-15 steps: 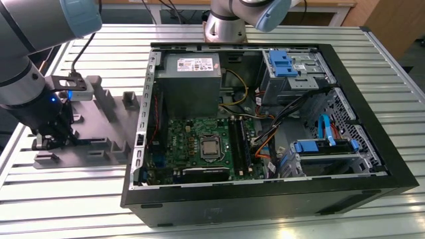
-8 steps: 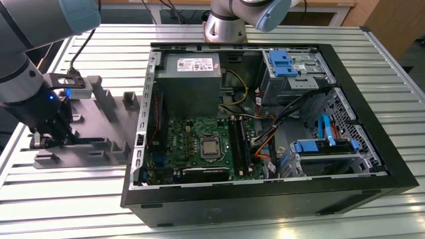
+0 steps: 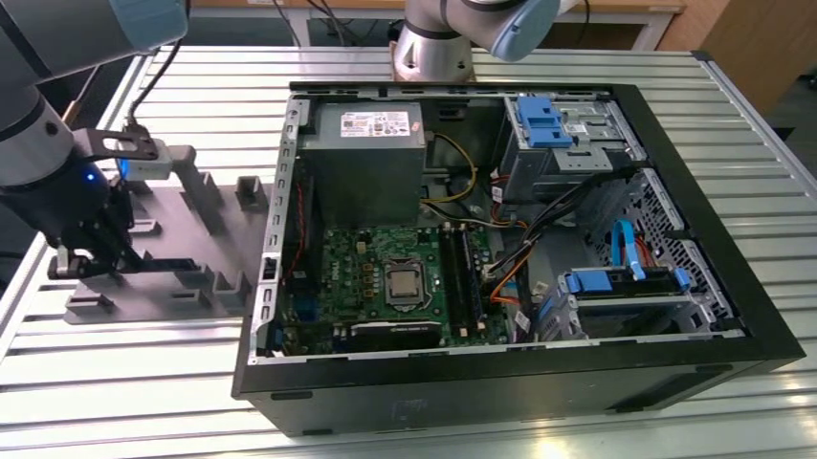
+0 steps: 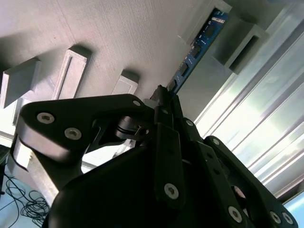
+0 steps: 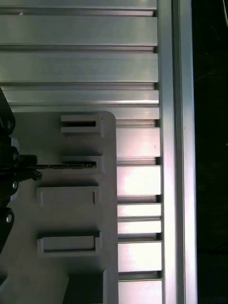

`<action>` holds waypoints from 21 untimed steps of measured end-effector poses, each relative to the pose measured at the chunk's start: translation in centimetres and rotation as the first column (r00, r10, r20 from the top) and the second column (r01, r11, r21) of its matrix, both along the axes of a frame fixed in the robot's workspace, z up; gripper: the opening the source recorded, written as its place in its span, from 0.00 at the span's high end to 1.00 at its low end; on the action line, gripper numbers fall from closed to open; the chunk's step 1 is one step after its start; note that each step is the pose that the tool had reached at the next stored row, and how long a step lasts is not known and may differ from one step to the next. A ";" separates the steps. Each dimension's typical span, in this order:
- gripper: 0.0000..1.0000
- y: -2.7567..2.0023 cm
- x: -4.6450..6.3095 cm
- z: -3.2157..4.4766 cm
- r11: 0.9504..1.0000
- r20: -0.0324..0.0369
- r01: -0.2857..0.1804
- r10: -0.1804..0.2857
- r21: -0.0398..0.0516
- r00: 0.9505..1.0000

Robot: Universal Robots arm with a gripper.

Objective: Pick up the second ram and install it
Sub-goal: 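Pick up the second ram and move it above second insertion slot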

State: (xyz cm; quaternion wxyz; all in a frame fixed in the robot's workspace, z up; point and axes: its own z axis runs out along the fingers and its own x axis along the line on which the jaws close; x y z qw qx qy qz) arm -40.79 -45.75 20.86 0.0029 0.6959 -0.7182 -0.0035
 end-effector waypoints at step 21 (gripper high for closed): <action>0.86 0.00 0.0 1.94 1.000 0.000 0.000 0.000 0.000 1.000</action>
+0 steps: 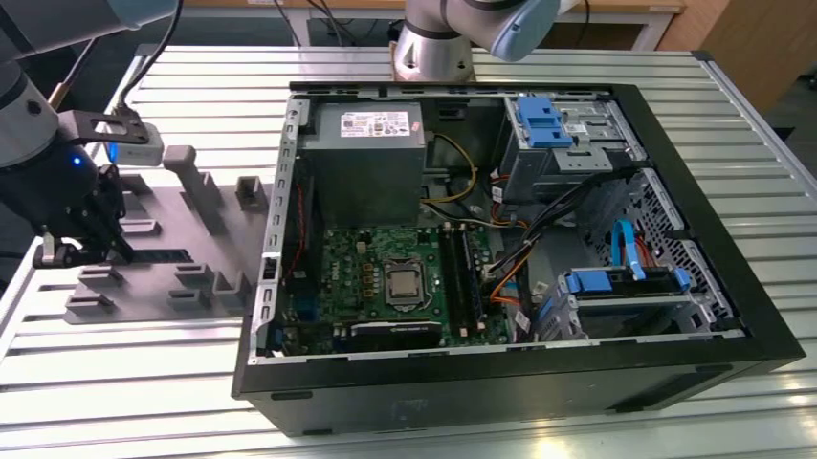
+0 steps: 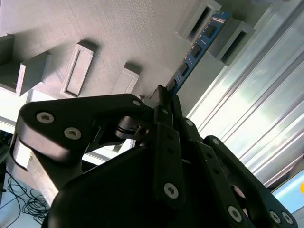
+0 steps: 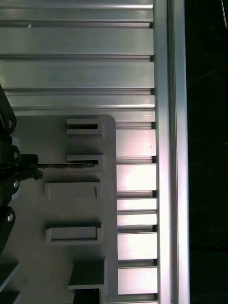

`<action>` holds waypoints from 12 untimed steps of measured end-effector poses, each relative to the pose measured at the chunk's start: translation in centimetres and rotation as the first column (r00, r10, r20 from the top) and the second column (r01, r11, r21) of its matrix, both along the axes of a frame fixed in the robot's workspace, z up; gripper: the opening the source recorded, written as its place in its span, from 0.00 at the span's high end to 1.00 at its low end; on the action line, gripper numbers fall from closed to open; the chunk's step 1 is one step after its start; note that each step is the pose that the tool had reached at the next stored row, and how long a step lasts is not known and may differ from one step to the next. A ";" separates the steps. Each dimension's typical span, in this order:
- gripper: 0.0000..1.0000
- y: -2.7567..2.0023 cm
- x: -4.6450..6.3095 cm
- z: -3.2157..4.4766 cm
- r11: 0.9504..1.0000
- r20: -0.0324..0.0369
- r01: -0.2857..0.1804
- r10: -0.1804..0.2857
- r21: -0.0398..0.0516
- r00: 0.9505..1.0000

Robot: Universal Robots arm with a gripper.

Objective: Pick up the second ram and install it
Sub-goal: 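Pick up the second ram and move it above second insertion slot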

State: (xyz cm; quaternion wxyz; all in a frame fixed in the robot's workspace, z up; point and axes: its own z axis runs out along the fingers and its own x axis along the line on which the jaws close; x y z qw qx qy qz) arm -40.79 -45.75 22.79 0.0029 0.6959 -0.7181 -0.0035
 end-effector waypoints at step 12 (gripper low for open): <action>0.86 0.00 0.0 1.03 1.000 0.000 0.000 0.000 0.002 1.000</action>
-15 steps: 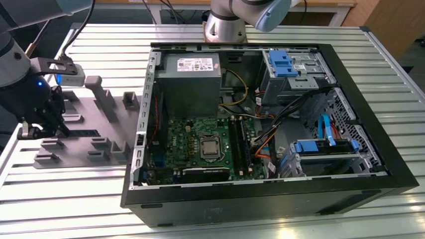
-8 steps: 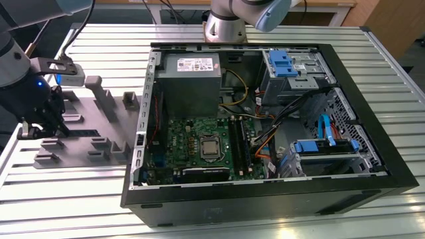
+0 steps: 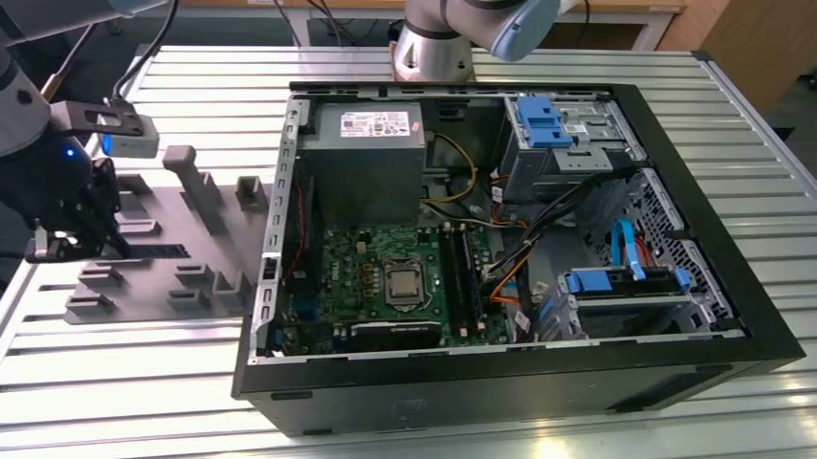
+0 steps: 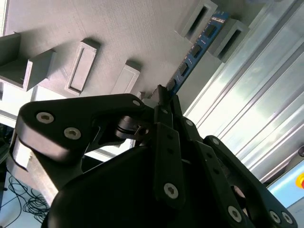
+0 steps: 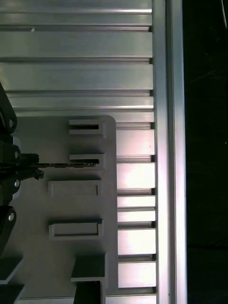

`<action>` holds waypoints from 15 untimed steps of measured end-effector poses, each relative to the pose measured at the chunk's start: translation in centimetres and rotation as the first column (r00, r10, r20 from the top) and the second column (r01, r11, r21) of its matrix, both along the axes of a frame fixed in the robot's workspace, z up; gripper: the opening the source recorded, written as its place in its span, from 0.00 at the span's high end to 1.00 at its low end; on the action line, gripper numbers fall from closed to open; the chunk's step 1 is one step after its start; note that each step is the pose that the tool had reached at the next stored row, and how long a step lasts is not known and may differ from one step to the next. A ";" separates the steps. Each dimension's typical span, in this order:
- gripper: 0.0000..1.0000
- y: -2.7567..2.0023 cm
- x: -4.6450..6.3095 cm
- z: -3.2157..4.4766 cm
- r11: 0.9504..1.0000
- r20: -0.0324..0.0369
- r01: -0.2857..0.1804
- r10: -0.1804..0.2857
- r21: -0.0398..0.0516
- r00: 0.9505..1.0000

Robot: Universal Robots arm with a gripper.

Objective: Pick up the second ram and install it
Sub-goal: 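Pick up the second ram and move it above second insertion slot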

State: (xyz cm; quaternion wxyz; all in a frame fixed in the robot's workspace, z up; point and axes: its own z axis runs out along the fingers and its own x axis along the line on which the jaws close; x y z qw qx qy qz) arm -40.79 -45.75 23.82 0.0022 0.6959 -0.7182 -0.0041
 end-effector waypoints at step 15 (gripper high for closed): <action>0.86 0.00 0.0 1.78 1.000 0.000 0.000 0.000 0.004 1.000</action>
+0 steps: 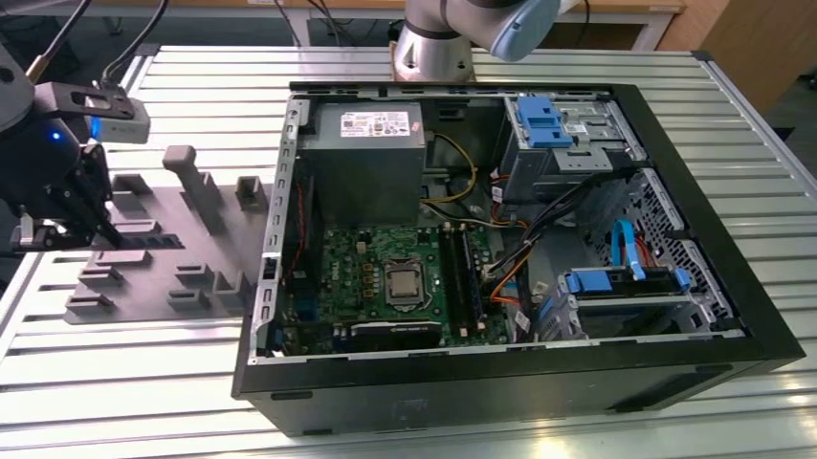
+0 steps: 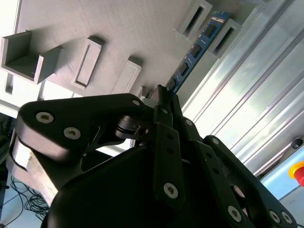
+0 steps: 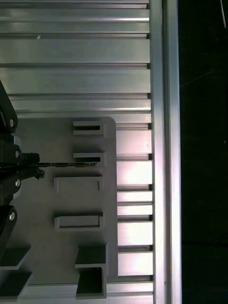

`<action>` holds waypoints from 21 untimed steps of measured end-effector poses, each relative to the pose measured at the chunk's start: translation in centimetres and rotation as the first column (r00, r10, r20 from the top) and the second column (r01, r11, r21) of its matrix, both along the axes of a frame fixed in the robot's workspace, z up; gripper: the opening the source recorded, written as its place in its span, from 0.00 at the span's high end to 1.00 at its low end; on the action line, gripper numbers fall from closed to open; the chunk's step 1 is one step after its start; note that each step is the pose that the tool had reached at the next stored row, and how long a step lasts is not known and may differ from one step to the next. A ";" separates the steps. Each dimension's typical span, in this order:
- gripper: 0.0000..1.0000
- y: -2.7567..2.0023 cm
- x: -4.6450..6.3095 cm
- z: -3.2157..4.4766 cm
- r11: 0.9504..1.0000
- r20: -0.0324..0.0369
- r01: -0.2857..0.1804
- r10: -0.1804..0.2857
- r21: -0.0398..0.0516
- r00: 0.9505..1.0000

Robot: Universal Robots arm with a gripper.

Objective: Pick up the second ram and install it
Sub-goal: 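Pick up the second ram and move it above second insertion slot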

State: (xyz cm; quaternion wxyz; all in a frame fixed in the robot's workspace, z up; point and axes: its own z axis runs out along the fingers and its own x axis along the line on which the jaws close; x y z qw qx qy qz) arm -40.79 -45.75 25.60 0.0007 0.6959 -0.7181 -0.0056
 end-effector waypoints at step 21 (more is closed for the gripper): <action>0.86 0.00 0.0 2.44 1.000 0.001 0.000 0.000 0.001 1.000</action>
